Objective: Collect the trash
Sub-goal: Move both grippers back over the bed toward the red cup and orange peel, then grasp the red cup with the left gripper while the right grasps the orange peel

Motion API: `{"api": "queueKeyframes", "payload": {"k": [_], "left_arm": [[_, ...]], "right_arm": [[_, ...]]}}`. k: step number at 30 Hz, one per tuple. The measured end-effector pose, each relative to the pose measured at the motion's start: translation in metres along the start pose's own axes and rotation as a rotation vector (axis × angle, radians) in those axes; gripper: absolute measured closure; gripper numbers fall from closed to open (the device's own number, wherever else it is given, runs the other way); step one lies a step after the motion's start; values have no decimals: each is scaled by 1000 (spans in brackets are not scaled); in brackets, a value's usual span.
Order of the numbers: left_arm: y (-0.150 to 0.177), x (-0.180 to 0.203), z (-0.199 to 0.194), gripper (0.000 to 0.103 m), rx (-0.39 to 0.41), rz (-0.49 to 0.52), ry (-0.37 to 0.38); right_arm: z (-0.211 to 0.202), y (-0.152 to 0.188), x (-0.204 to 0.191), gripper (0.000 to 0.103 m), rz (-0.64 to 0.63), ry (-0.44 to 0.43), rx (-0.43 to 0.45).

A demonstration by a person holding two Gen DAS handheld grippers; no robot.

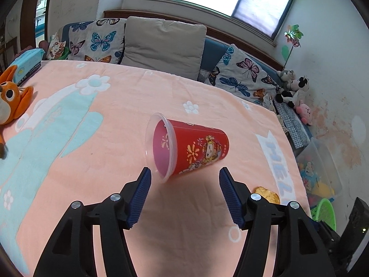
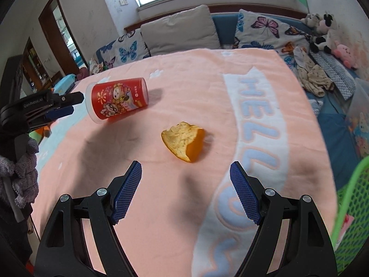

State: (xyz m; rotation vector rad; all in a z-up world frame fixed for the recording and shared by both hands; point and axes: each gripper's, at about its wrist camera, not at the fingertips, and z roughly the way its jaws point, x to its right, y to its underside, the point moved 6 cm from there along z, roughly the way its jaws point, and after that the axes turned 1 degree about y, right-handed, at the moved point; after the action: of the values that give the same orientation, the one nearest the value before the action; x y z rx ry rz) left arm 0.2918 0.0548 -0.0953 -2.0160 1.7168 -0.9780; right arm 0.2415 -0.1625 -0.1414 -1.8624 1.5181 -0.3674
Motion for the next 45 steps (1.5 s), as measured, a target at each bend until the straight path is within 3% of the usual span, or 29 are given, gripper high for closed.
{"api": "queueKeyframes", "payload": {"k": [9, 22, 30, 36, 41, 45], "left_arm": [[-9, -3, 23, 43, -7, 4, 8], [-14, -3, 56, 44, -27, -11, 32], [-14, 3, 73, 59, -45, -32, 97], [-8, 20, 70, 84, -54, 10, 142], [-3, 37, 62, 98, -50, 48, 166], [2, 45, 54, 98, -46, 61, 174]], "right_arm": [[39, -8, -7, 25, -33, 36, -29], [66, -10, -7, 35, -78, 93, -42], [68, -11, -5, 52, -112, 114, -36], [61, -11, -4, 59, -106, 98, -31], [50, -7, -6, 60, -126, 106, -21], [37, -4, -7, 61, -127, 103, -7]]}}
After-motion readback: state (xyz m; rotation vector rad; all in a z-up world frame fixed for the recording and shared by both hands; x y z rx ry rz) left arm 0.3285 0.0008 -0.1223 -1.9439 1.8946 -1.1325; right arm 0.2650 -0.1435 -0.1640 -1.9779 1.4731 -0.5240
